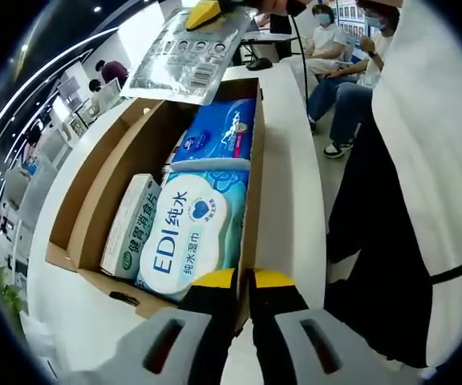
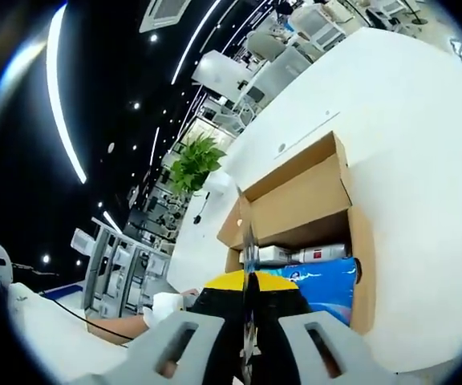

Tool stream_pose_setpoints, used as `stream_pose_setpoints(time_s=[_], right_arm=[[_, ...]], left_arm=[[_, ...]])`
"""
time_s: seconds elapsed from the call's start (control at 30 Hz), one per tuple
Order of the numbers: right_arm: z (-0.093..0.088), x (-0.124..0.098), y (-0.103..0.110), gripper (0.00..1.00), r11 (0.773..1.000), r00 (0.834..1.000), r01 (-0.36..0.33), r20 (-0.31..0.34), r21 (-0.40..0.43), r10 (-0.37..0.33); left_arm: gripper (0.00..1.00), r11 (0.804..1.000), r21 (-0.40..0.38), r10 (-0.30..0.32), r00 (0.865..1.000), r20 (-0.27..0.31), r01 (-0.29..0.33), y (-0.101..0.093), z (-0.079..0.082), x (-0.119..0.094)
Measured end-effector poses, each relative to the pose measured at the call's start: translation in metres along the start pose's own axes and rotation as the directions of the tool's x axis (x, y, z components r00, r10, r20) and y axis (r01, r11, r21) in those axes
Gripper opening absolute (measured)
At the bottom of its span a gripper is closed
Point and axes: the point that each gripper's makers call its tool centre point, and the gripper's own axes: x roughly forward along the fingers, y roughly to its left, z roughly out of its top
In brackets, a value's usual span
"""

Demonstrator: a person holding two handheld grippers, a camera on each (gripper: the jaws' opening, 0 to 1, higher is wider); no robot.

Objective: Operate the shoe box by opening the lid, removing the specified soft item, and placing it in the target area until the item is outside and the box remains undamaged.

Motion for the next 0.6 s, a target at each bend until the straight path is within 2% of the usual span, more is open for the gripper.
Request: stream_pose_setpoints(time_s=[0.6], right_arm=[[0.017, -0.020, -0.004, 0.00, 1.000, 1.000, 0.020, 0.021, -0.022, -0.020]], left_arm=[[0.05, 1.000, -0.001, 0.000, 1.000, 0.001, 0.000, 0.000, 0.000, 0.000]])
